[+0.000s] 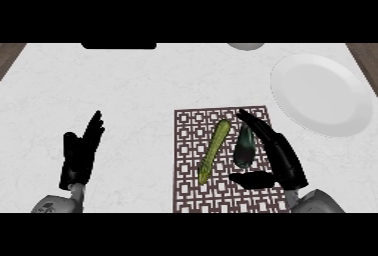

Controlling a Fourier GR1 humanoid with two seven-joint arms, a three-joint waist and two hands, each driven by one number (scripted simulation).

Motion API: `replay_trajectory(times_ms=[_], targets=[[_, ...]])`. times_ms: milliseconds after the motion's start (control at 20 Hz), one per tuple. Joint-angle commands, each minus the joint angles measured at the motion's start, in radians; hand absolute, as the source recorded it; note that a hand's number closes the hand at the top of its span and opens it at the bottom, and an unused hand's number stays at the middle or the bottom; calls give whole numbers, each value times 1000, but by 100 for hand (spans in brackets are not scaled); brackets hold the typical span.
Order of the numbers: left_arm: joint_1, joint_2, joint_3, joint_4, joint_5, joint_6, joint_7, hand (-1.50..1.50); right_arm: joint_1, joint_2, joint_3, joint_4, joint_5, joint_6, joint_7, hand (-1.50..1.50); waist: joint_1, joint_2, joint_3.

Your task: Pick the squash from the placemat and place it in the plate

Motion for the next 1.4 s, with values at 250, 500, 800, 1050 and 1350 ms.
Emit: replay_trajectory(times_ms=[250,500,800,1050,1350], targets=[[1,-1,-13,-46,-26,7,52,0,-186,-67,98,-132,94,353,505,-150,-3,1,0],[46,2,16,-55,-13,-14,12,0,-274,-6,95,-84,33,524,640,-150,5,4,1],[5,-43,49,23,-28,-56,-14,0,-300,112,11,55,99,584,595,-150,-2,6,2],[11,-39,76,-12,-60,-80,26,0,-272,161,-33,102,169,648,546,-150,-2,5,2],[32,-83,76,-32,-120,-59,29,0,-223,187,-81,88,234,699,506,-150,-4,5,2]])
